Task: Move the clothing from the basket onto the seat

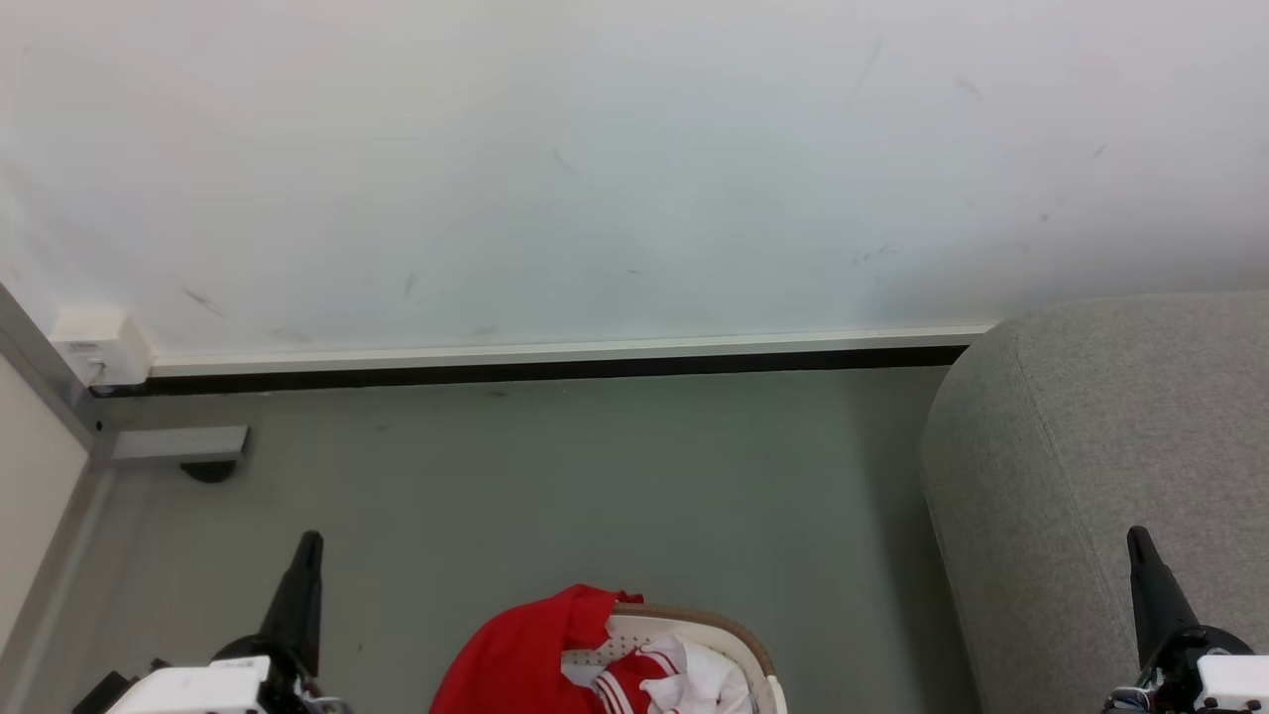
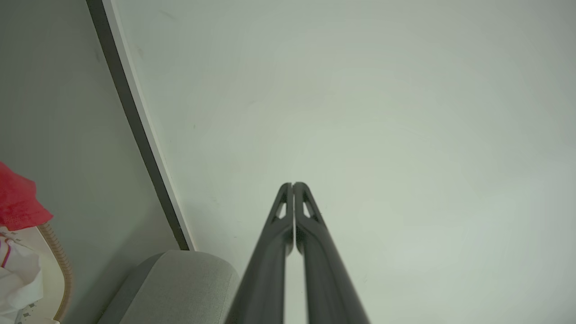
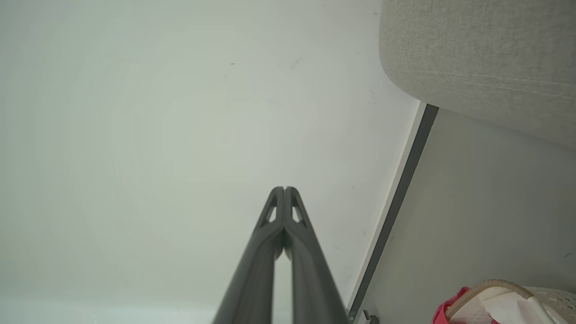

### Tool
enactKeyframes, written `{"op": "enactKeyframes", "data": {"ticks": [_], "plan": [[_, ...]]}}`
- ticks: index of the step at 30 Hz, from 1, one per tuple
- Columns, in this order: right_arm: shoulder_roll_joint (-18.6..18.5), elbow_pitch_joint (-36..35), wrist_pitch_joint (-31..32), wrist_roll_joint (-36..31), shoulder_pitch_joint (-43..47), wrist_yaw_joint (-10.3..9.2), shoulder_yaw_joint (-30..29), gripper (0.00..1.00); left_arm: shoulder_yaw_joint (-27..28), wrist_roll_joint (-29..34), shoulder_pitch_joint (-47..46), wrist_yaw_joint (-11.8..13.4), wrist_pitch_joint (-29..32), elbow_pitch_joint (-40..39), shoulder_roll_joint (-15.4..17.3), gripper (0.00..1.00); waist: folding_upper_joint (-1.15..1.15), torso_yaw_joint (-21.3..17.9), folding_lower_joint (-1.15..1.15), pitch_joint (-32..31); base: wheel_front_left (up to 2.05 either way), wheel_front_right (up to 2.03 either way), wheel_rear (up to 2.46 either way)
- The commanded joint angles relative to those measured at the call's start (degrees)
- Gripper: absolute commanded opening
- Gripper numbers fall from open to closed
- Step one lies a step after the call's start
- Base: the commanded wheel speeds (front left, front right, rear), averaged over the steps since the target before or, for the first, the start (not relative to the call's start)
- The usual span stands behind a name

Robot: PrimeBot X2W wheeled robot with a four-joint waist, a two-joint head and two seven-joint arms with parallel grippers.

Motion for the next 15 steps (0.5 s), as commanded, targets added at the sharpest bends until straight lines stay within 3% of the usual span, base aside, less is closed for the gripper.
{"op": "enactKeyframes", "data": {"ticks": [1, 5, 6, 15], "plan": [[0.0, 0.1, 0.1, -0.2, -0.7, -0.13, -0.1, 0.00, 0.1, -0.8, -0.5, -0.1, 0.2, -0.1, 0.2, 0.00, 0.00, 0.0, 0.00, 0.0, 0.00, 0.00, 0.00], [0.0, 0.1, 0.1, -0.2, -0.7, -0.13, -0.1, 0.00, 0.1, -0.8, -0.5, -0.1, 0.2, -0.1, 0.2, 0.00, 0.00, 0.0, 0.00, 0.0, 0.00, 0.00, 0.00], [0.0, 0.0, 0.0, 0.0, 0.0, 0.01, 0.0, 1.00, 0.0, 0.0, 0.0, 0.0, 0.0, 0.0, 0.0, 1.00, 0.00, 0.0, 0.00, 0.0, 0.00, 0.00, 0.00], [0.4, 0.3, -1.4, 0.2, 1.5, 0.01, 1.4, 1.00, -0.6, 0.4, 1.4, 0.0, -1.6, 0.8, -0.4, 1.00, 0.00, 0.0, 0.00, 0.0, 0.00, 0.00, 0.00]]}}
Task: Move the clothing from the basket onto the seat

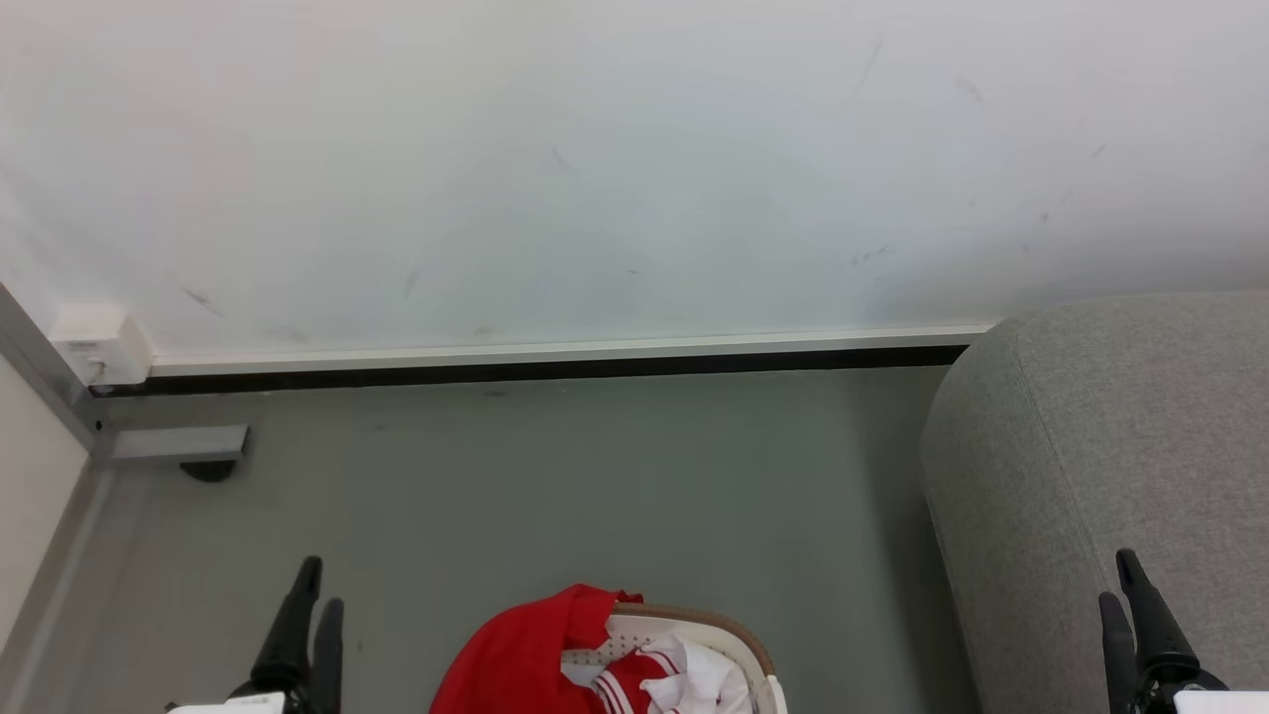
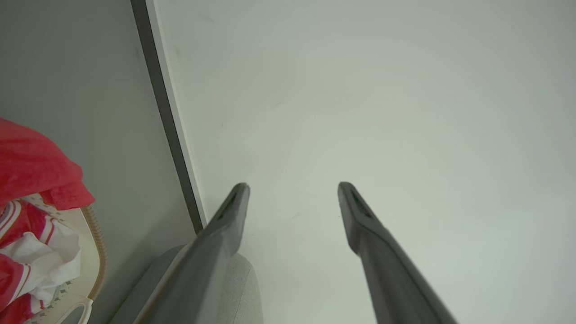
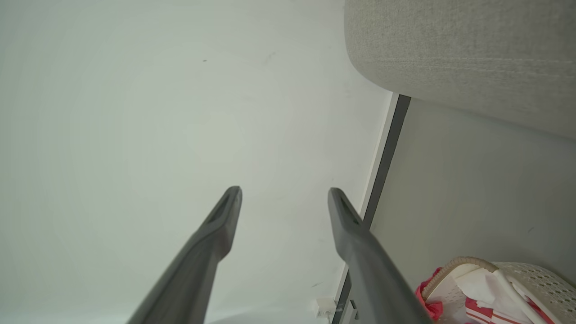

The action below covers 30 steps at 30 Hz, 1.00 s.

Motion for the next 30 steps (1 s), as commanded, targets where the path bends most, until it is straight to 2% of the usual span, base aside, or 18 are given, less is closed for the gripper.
{"op": "enactKeyframes", "data": {"ticks": [1, 14, 30], "plan": [[-0.5, -1.8, -0.9, 0.2, -1.1, -0.01, 0.8, 1.00, -0.2, 0.5, -1.1, 0.0, -0.9, -1.6, 0.3, 1.00, 0.00, 0.0, 0.00, 0.0, 0.00, 0.00, 0.00], [-1.8, -5.0, -4.3, -4.7, -1.7, -0.02, 4.4, 1.00, -0.5, 10.0, -1.2, 0.0, -4.2, -5.2, 0.5, 1.00, 0.00, 0.1, 0.00, 0.2, 0.00, 0.00, 0.00], [-2.9, -8.0, -8.0, -21.0, -1.7, -0.03, 8.4, 1.00, -2.6, 31.9, -0.3, 0.5, -7.9, -8.8, 0.6, 1.00, 0.00, 0.2, 0.00, 0.1, 0.00, 0.00, 0.00]]}}
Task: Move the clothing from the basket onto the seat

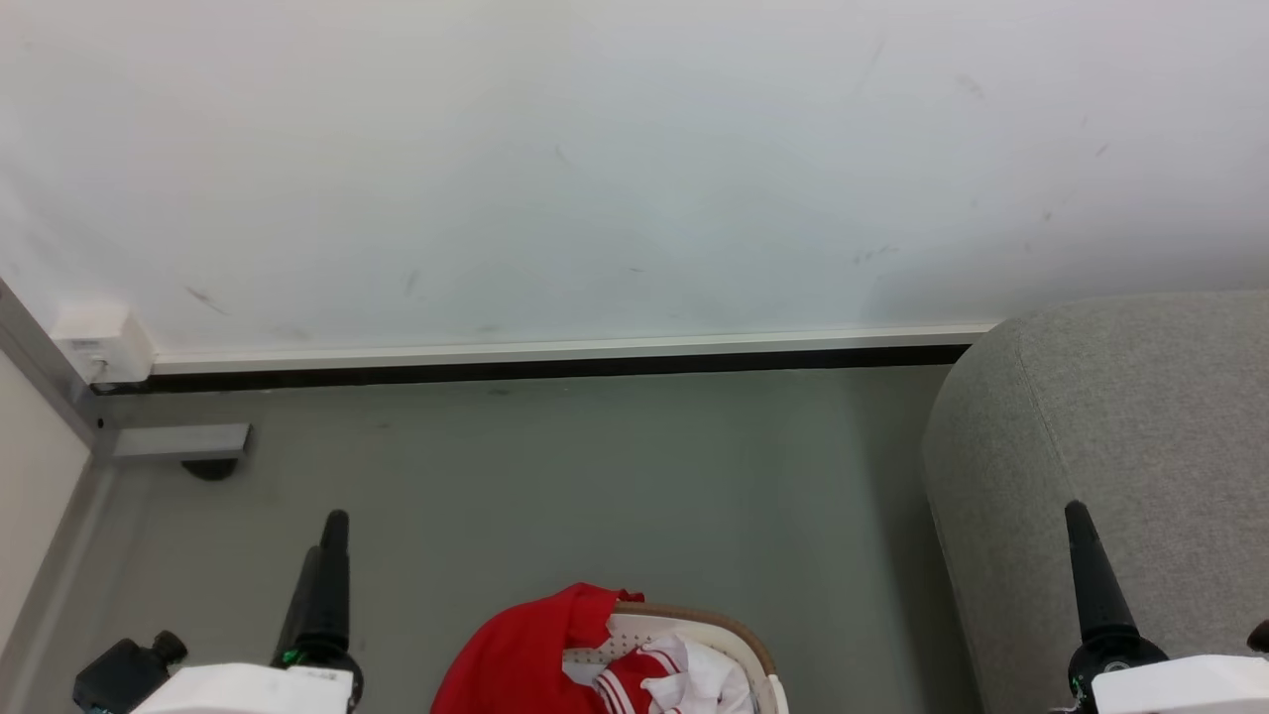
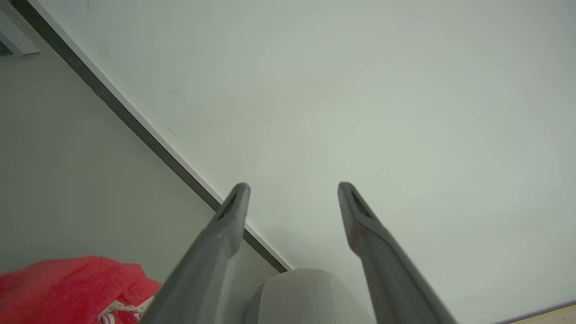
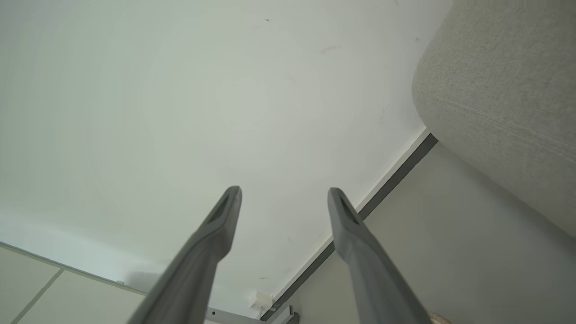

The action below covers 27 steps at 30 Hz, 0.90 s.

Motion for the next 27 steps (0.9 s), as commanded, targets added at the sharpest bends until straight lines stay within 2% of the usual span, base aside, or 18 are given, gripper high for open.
{"op": "enactKeyframes", "data": {"ticks": [1, 11, 20, 27], "plan": [[-1.0, -1.3, -0.7, -2.8, -1.4, -0.03, 0.5, 1.00, -0.2, 3.6, -0.2, 0.2, -0.7, -1.3, 0.5, 1.00, 0.00, 0.0, 0.00, 0.0, 0.00, 0.00, 0.00], [-1.8, -1.1, -2.7, -16.1, -1.5, -0.04, 2.3, 1.00, -2.0, 17.3, 0.1, 1.9, -2.7, -2.0, 1.1, 1.00, 0.00, 0.0, 0.00, -0.1, 0.00, 0.00, 0.00], [-2.6, 0.5, -4.3, -26.6, -1.6, -0.05, 4.8, 1.00, -3.4, 24.5, 0.5, 3.0, -4.4, -0.4, 1.8, 1.00, 0.00, 0.0, 0.00, -0.2, 0.00, 0.00, 0.00], [-2.1, 1.9, -5.6, -32.9, -1.6, -0.06, 4.3, 1.00, -4.4, 29.3, 0.6, 3.8, -5.5, -0.6, 2.2, 1.00, 0.00, 0.1, 0.00, -0.4, 0.00, 0.00, 0.00]]}}
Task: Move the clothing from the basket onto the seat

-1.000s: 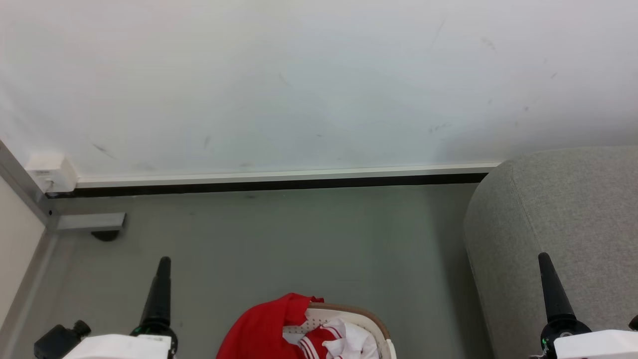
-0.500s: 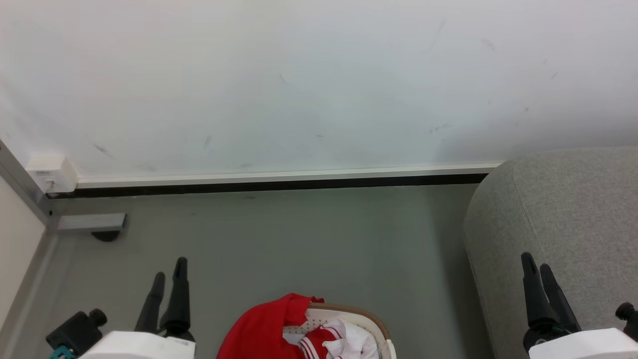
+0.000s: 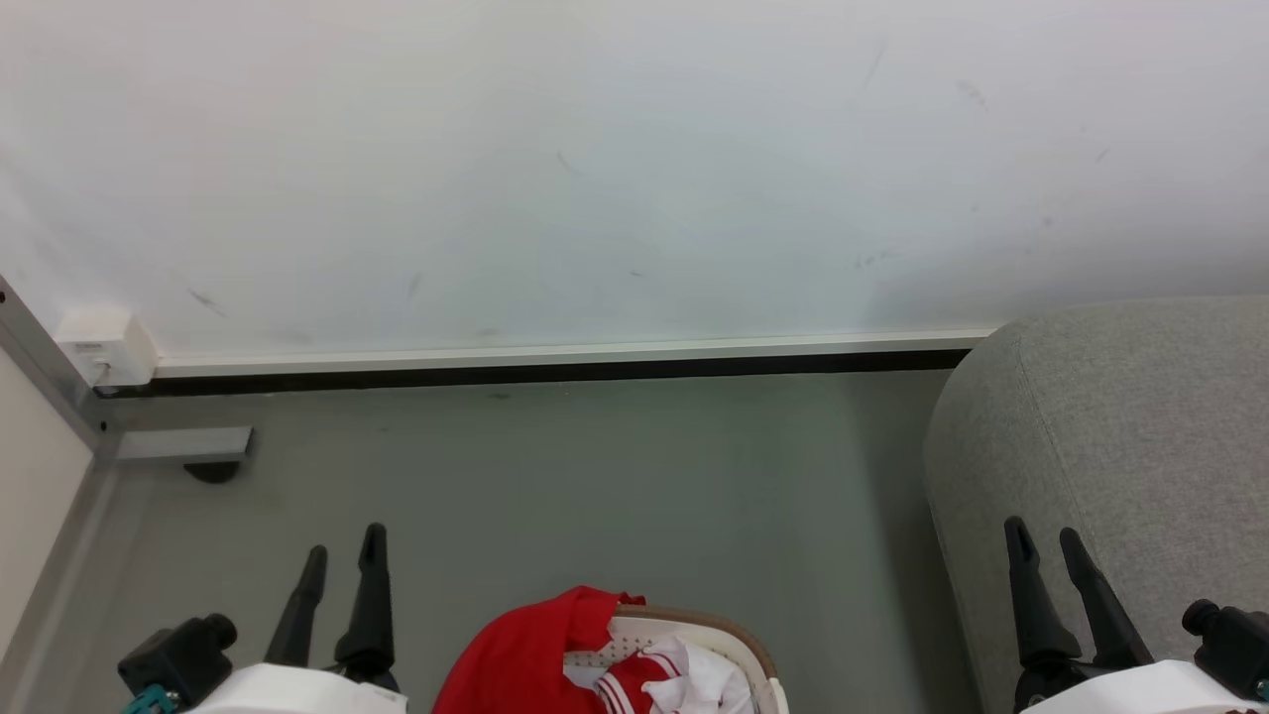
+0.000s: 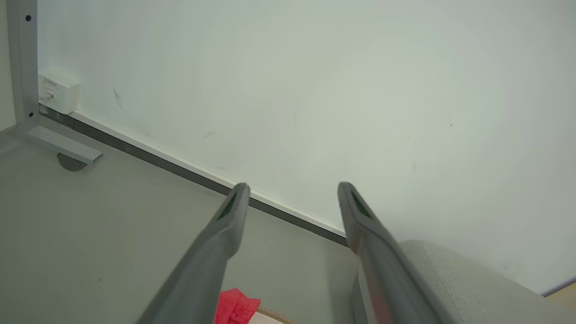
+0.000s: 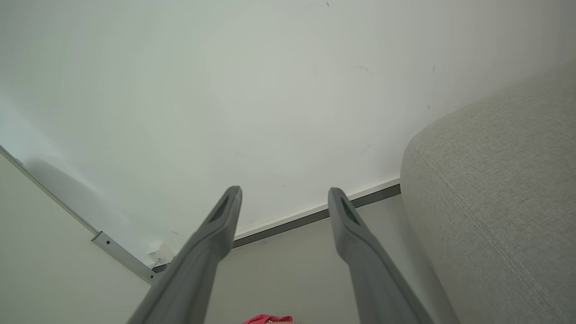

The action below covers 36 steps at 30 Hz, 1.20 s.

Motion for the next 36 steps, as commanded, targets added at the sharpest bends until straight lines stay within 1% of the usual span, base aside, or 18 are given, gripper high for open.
{"op": "enactKeyframes", "data": {"ticks": [1, 9, 15, 33, 36], "plan": [[-0.2, -0.2, -0.8, -2.6, -1.1, -0.06, -0.3, 1.00, -0.3, 2.5, 0.0, 0.4, -0.7, -0.8, 0.7, 1.00, 0.00, 0.0, 0.00, 0.0, 0.00, 0.00, 0.00], [0.7, 0.0, -2.0, -9.4, -0.9, -0.07, -1.1, 1.00, -1.2, 7.2, 0.2, 0.9, -2.0, -1.0, 1.0, 1.00, 0.00, 0.0, 0.00, -0.3, 0.00, 0.00, 0.00], [1.1, 0.4, -2.9, -13.3, -0.7, -0.07, -0.7, 1.00, -1.8, 10.5, 0.3, 1.0, -2.9, -1.3, 1.1, 1.00, 0.00, 0.1, 0.00, -0.4, 0.00, 0.00, 0.00], [1.6, 0.9, -5.3, -22.0, -0.9, -0.09, 0.7, 1.00, -2.7, 19.6, 0.1, 1.1, -5.2, -1.4, 1.2, 1.00, 0.00, 0.4, 0.00, -0.4, 0.00, 0.00, 0.00], [1.7, 0.9, -5.5, -22.9, -0.9, -0.09, 0.7, 1.00, -2.8, 20.3, 0.2, 1.1, -5.5, -1.5, 1.2, 1.00, 0.00, 0.4, 0.00, -0.4, 0.00, 0.00, 0.00]]}}
